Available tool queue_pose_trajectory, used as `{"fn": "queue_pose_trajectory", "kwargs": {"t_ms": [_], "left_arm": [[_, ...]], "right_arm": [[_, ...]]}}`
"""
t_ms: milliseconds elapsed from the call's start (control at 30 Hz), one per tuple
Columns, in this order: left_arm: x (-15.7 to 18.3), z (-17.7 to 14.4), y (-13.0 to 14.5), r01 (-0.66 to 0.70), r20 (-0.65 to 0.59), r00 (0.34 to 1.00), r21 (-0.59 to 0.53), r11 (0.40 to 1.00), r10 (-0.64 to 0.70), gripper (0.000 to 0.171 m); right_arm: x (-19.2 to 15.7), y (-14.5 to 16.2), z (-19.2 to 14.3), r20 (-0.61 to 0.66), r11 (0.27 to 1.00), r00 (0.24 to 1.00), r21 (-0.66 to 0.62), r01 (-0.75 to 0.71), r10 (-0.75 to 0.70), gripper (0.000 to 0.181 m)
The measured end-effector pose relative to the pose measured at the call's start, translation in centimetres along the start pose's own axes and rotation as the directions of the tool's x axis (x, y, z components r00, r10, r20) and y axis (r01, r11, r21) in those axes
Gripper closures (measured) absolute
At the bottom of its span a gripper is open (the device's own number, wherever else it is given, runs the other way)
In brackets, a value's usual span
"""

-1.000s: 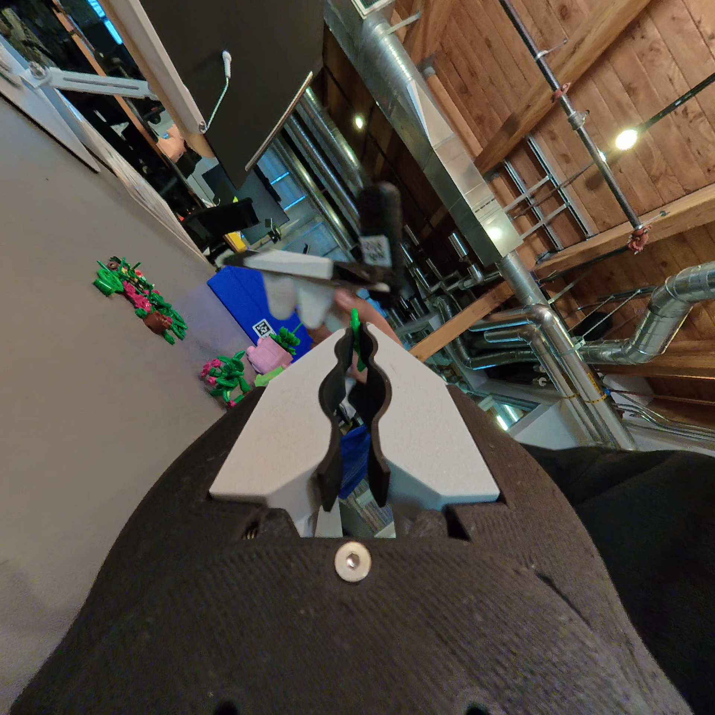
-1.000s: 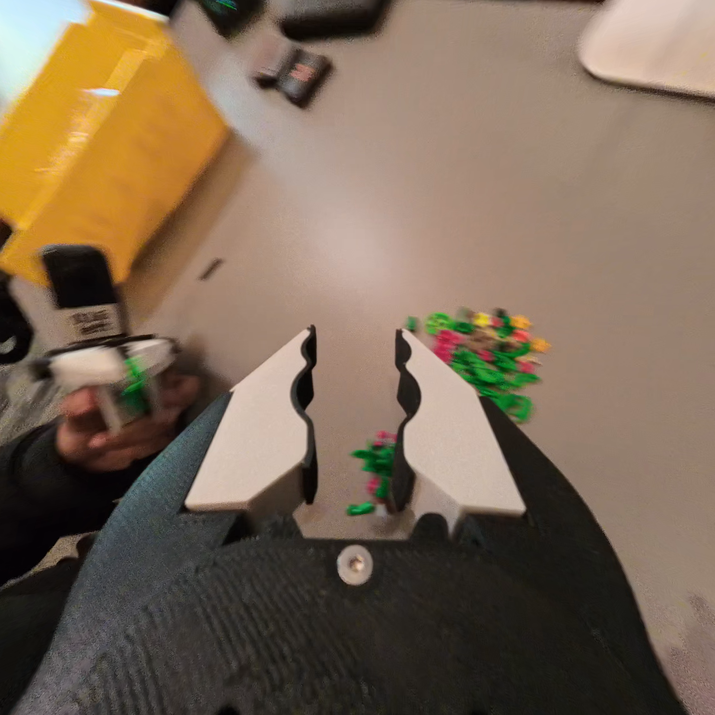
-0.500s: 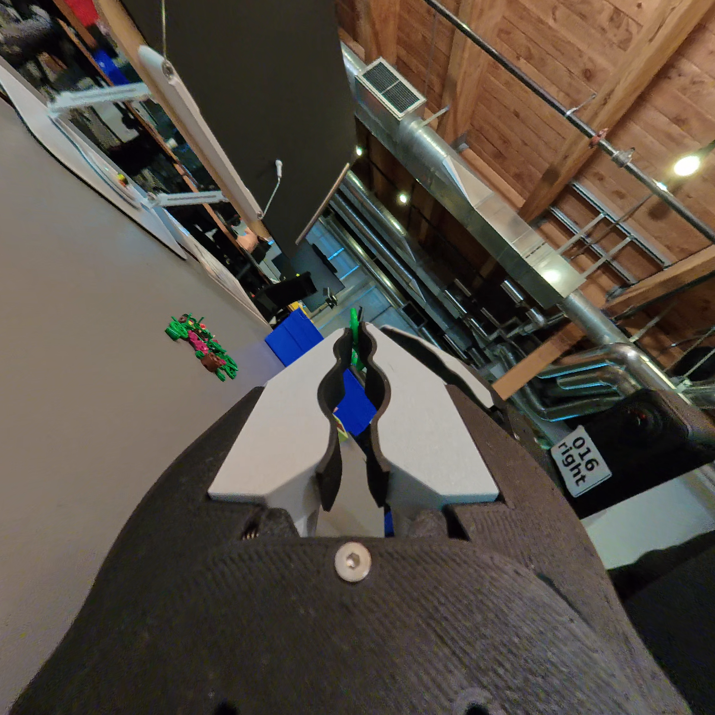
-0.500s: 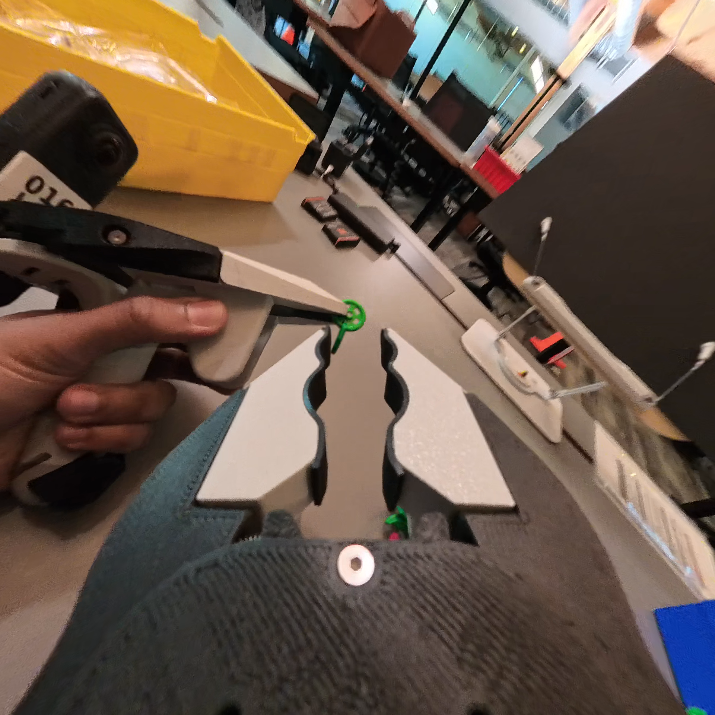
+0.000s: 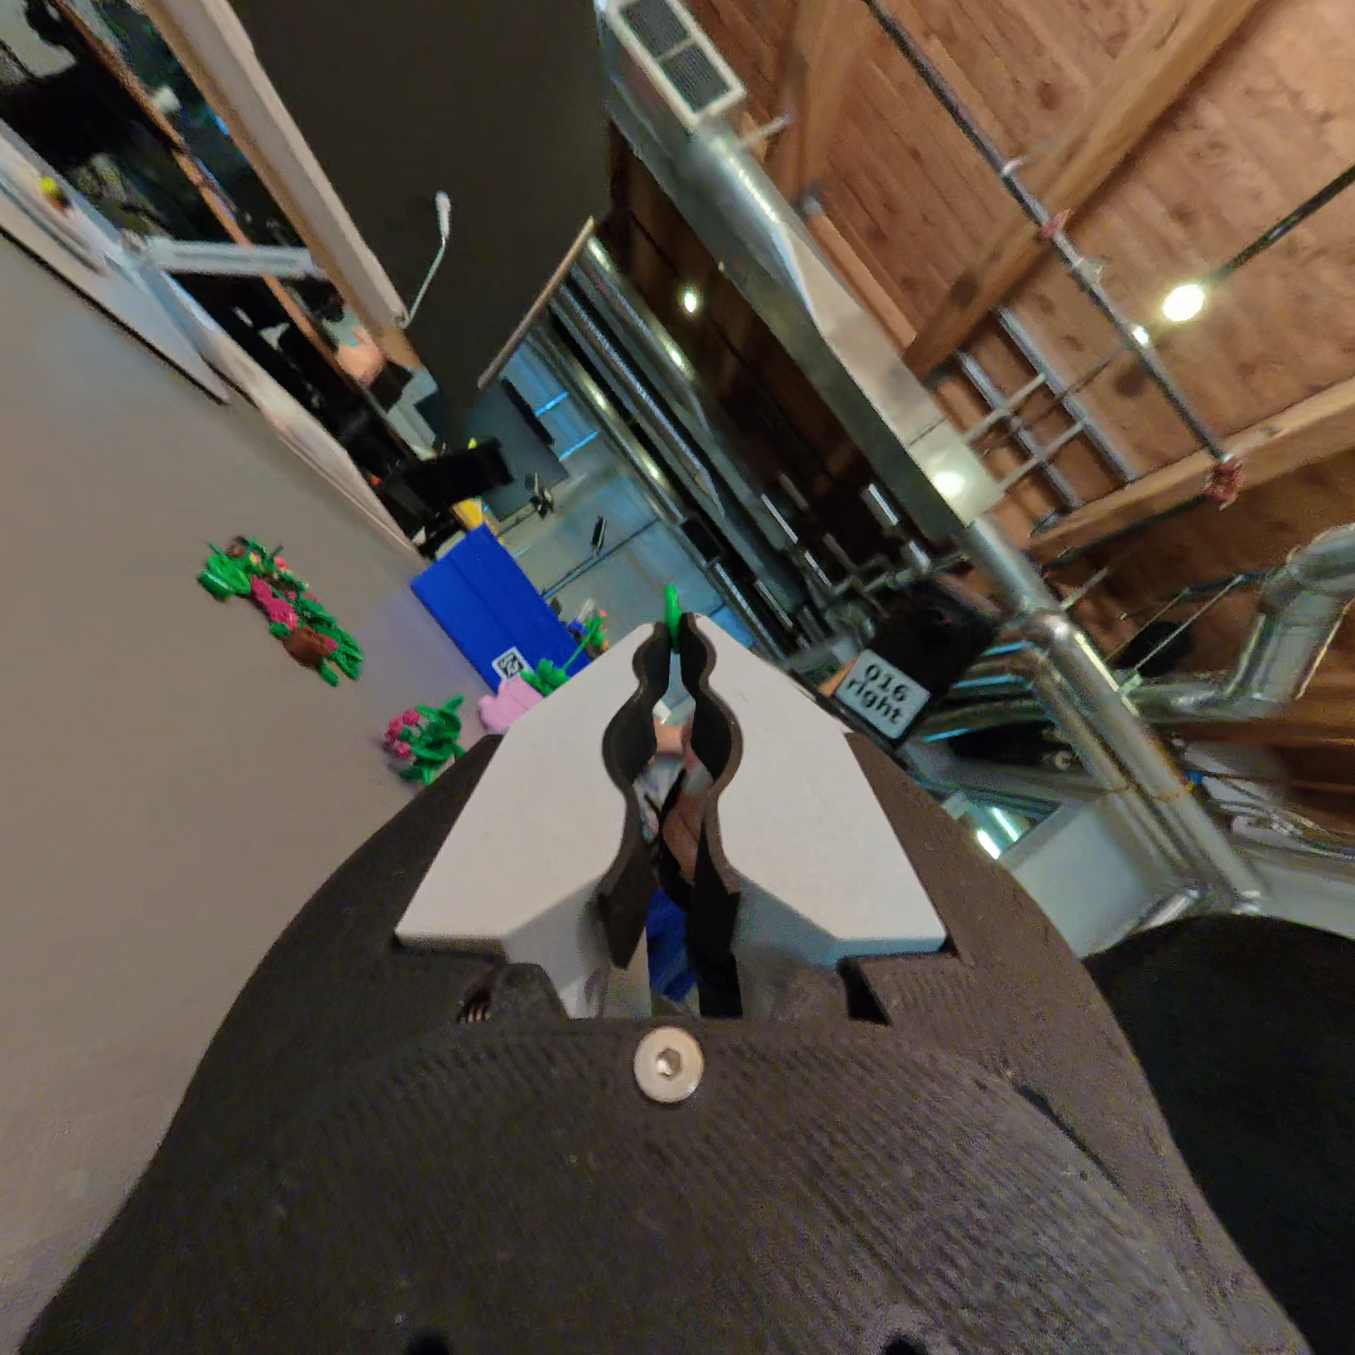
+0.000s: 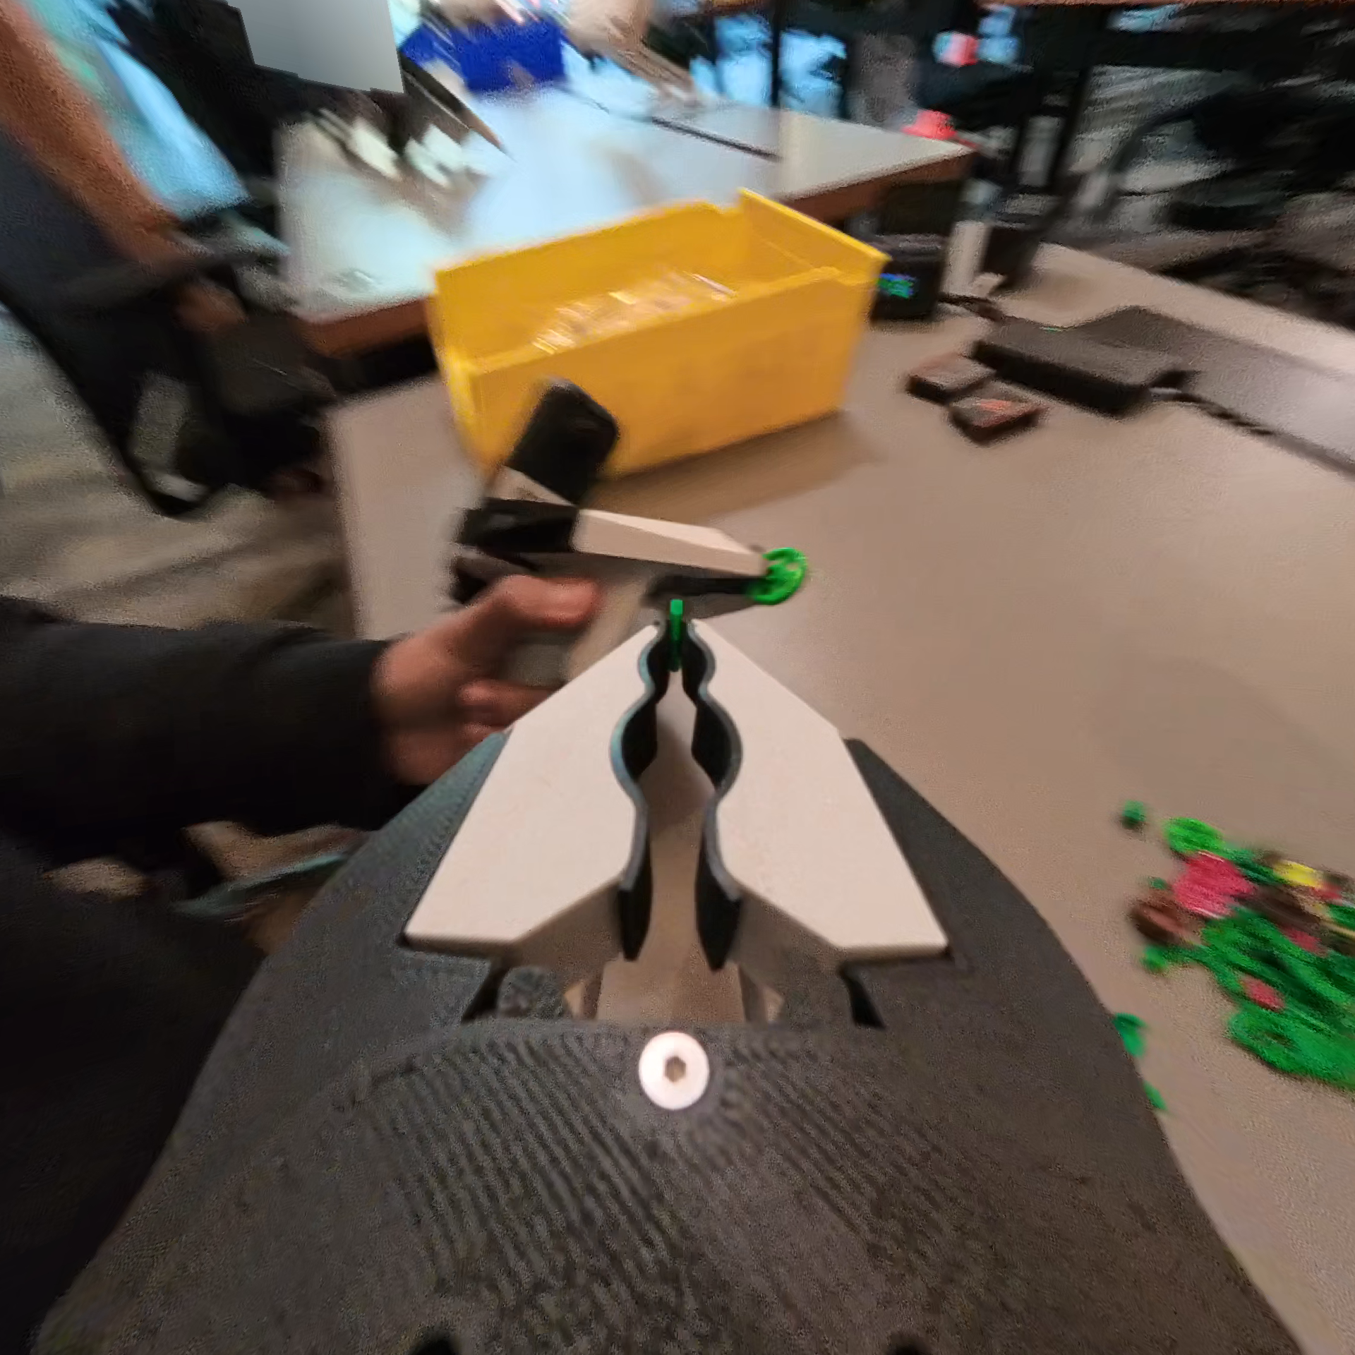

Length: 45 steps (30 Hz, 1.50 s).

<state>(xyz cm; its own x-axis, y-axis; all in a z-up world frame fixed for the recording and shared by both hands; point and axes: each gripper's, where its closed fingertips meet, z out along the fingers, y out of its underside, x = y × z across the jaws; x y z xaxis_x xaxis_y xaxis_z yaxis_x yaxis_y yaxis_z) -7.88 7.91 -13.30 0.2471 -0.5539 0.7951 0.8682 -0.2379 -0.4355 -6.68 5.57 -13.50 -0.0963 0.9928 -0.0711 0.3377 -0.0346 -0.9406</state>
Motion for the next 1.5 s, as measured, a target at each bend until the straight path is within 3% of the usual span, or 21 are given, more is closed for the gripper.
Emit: {"fn": "queue_pose_trajectory", "kwargs": {"t_ms": [33,67,167,267,433,567,733,933,1067,1233,1400,1500], "left_arm": [[-0.2,-0.2,-0.5,0.014,-0.007,1.000,0.013,1.000,-0.014,0.171],[0.0,-0.2,-0.6,0.042,-0.042,0.998,-0.005,0.999,-0.043,0.171],[0.3,-0.4,-0.9,0.000,-0.038,0.999,-0.001,1.000,0.000,0.171],[-0.4,0.1,0.2,-0.092,0.035,0.995,-0.067,0.994,0.094,0.171],[-1.1,0.5,1.1,-0.195,0.110,0.972,-0.124,0.973,0.209,0.171],[-1.2,0.4,1.4,-0.268,0.132,0.948,-0.168,0.949,0.291,0.171],[-1.6,0.3,1.9,-0.300,0.147,0.931,-0.213,0.930,0.334,0.171],[-2.1,0.4,2.7,-0.328,0.174,0.908,-0.267,0.906,0.380,0.171],[-2.6,0.9,3.9,-0.391,0.194,0.855,-0.366,0.845,0.480,0.171],[-5.8,3.0,4.1,-0.438,0.255,0.743,-0.514,0.738,0.619,0.171],[-10.1,7.2,3.6,-0.379,0.270,0.726,-0.611,0.695,0.633,0.171],[-12.8,9.3,3.0,-0.301,0.312,0.740,-0.640,0.707,0.596,0.171]], "right_arm": [[-0.9,-0.3,-0.6,0.087,0.999,0.995,0.023,-0.042,0.040,0.181],[-0.3,-0.2,-1.1,0.061,0.999,0.997,0.016,-0.038,0.037,0.181],[5.4,0.5,-3.5,-0.290,0.985,0.942,-0.073,0.155,-0.170,0.181],[10.5,1.4,-5.1,-0.455,0.961,0.855,-0.225,0.160,-0.249,0.181],[17.3,6.9,-3.7,-0.448,0.845,0.854,-0.534,-0.017,-0.266,0.180],[20.0,10.1,-2.5,-0.431,0.771,0.886,-0.618,-0.153,-0.169,0.180],[20.6,11.4,-2.2,-0.413,0.738,0.901,-0.648,-0.188,-0.134,0.178],[20.7,10.2,-3.9,-0.444,0.762,0.883,-0.621,-0.184,-0.149,0.168],[18.8,7.3,-6.2,-0.460,0.842,0.875,-0.523,-0.131,-0.150,0.167],[15.3,3.4,-9.9,-0.459,0.938,0.872,-0.347,-0.003,-0.168,0.165],[13.7,2.7,-13.5,-0.494,0.957,0.844,-0.281,0.073,-0.209,0.167],[12.6,3.8,-14.3,-0.505,0.975,0.856,-0.222,-0.002,-0.113,0.173]]}}
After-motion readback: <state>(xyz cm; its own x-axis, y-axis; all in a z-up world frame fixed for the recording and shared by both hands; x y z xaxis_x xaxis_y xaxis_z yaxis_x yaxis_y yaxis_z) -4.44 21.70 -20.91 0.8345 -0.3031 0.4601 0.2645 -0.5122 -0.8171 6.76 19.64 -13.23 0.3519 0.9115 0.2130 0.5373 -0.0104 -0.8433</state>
